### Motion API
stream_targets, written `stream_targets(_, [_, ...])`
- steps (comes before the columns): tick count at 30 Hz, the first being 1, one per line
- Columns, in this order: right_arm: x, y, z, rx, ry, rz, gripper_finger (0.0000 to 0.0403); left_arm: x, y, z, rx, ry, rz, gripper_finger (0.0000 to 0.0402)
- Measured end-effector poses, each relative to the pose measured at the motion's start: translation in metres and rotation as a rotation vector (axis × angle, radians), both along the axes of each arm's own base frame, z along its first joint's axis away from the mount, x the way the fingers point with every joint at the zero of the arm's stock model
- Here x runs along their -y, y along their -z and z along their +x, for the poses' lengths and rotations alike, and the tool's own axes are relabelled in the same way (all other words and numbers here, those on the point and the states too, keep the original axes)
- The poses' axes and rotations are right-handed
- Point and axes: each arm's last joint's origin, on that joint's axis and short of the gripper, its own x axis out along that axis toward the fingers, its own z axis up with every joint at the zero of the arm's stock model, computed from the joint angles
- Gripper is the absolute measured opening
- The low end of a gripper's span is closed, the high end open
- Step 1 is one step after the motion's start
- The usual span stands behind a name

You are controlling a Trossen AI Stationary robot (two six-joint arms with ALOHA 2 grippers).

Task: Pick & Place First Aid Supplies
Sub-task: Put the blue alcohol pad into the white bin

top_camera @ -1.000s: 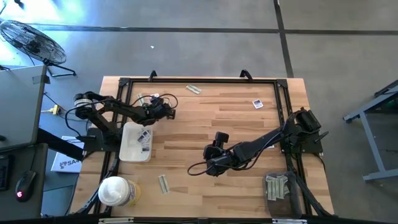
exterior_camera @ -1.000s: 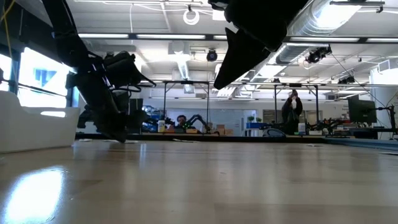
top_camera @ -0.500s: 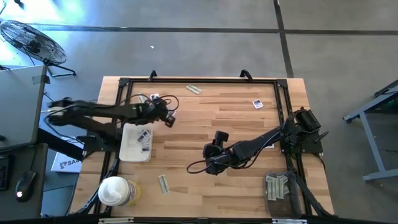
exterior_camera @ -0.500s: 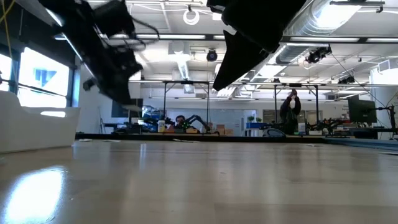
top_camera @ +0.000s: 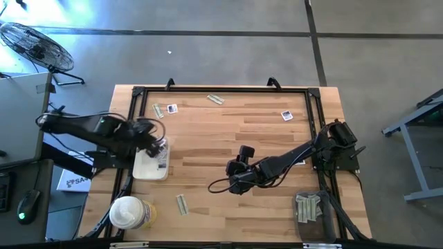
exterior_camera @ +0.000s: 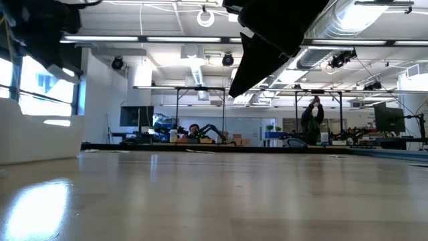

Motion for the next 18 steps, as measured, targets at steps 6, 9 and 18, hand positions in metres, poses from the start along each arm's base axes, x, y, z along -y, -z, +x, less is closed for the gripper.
stream_targets(6, [0.001,0.0,0.0,0.002,0.004,-0.003,0.0183,0.011,0.006,-0.013,-0.019,0.013,-0.053,0.0014])
stream_targets(9, [0.002,0.0,0.001,0.001,0.008,-0.001,0.0183,0.017,0.019,-0.01,-0.048,0.011,-0.057,0.0014])
stream_targets(18, [0.003,0.0,0.001,0.004,0.015,0.004,0.0183,0.029,0.057,0.008,-0.154,-0.062,0.043,0.0014])
